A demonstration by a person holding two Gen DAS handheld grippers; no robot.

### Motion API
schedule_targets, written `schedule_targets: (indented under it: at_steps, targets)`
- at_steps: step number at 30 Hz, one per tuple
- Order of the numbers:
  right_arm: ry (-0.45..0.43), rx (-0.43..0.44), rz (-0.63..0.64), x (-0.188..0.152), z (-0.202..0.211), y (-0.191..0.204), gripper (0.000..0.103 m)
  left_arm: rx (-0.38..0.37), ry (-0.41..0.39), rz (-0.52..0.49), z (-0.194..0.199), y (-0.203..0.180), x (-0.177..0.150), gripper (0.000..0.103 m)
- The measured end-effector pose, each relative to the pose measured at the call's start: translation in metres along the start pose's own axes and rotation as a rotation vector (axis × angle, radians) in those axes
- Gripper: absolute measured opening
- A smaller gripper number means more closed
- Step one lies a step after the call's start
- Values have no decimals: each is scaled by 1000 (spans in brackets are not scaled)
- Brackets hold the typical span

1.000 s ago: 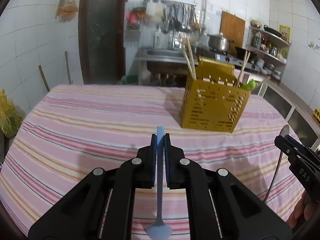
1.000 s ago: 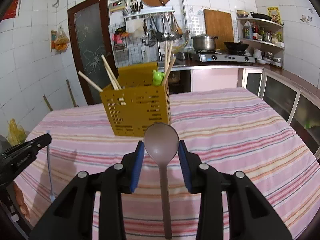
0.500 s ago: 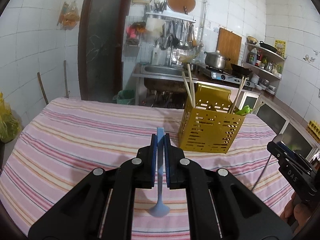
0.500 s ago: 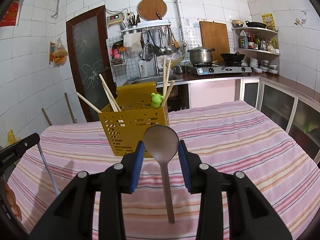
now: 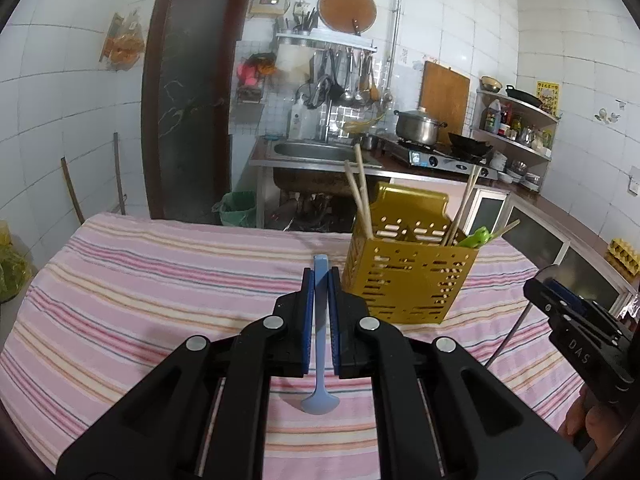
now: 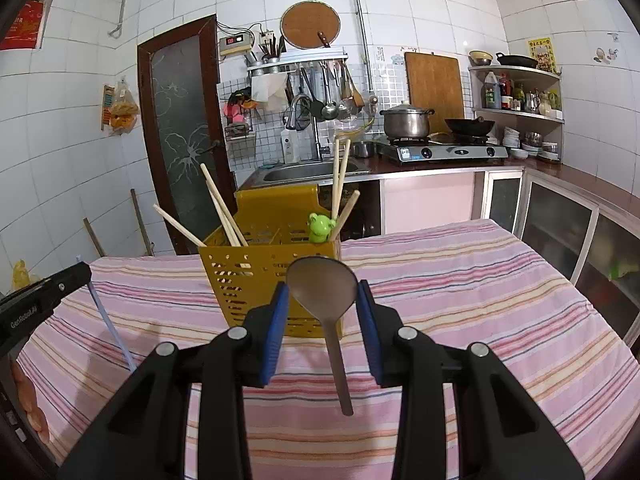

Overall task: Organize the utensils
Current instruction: 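Lift both spoons upright and carry them above the yellow holder, then lower both spoons into the yellow holder and open both tools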

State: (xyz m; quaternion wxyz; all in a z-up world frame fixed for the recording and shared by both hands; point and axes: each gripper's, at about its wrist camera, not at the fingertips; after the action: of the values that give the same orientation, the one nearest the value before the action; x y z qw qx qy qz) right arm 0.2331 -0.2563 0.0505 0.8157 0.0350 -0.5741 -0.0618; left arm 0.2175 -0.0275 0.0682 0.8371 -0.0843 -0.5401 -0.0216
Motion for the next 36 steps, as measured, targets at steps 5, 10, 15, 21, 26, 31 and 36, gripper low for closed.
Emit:
schedule_targets:
  at_steps: [5, 10, 15, 21, 26, 31, 36]
  targets:
    - [-16, 25, 3, 13, 5, 3, 35, -26, -36, -14, 3, -7, 15, 6]
    - [-53, 67, -10, 39, 13, 6, 35, -66, -89, 7, 8, -14, 48, 6]
    - [-96, 128, -51, 78, 12, 7, 35, -101, -144, 35, 6, -23, 88, 6]
    - [-154, 136, -54, 123, -6, 13, 35, -124, -202, 44, -13, -40, 133, 6]
    - [-178, 134, -66, 139, -38, 14, 35, -113, -216, 9, -49, -56, 145, 6]
    - [-142, 119, -74, 131, -84, 11, 35, -108, -185, -27, -91, -65, 131, 6]
    - [-93, 83, -61, 111, -120, 4, 35, -95, -143, -41, -122, -60, 113, 6]
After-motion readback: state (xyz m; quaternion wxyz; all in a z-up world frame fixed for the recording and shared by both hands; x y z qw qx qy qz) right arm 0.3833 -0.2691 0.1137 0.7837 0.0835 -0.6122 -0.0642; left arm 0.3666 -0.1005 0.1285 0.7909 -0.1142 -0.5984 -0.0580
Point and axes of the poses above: each gripper's, at about its wrist camera, not at the fingertips, and z roughly against the way its jaws point, y to its left, x to its top, and after that the axes turned 2 degrees about -y, right-handed
